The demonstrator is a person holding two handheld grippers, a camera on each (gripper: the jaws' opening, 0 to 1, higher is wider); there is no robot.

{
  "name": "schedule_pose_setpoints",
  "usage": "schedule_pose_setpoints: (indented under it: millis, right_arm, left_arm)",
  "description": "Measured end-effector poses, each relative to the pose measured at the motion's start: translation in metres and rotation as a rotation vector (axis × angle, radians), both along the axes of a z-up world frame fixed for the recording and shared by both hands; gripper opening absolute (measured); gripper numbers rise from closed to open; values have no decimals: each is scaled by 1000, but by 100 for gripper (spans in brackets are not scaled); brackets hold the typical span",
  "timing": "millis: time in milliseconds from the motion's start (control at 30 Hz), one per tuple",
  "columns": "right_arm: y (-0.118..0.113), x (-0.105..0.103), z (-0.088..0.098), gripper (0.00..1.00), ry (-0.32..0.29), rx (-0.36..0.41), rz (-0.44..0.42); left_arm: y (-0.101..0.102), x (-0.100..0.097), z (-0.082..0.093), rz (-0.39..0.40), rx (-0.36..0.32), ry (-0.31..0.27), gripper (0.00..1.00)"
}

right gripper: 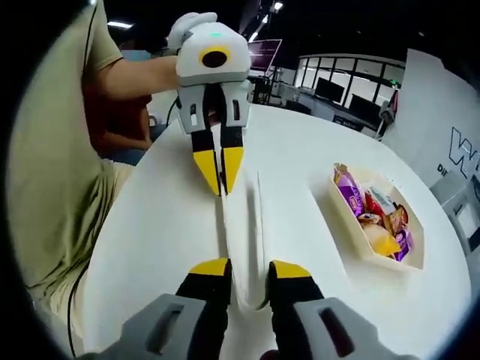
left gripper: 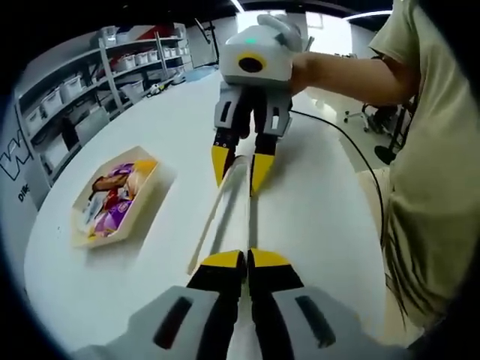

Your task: Place the target food into the container with the food tongs after gripping and lifting it, then release it inside without dropping or visibly crushing the food.

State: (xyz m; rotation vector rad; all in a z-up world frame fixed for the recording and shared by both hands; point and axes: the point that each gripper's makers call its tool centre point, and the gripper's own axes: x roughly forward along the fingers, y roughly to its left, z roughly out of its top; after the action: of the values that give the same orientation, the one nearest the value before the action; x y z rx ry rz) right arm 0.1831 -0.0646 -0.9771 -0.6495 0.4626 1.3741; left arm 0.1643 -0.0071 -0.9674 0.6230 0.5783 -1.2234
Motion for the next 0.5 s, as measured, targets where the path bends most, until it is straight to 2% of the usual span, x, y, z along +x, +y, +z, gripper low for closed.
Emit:
schedule_pose_setpoints:
  millis: [500]
  right_arm:
    - [1,0,0,15,-1,-10,-2]
  left_arm:
    - [2,0,-4,-1,4,11,1]
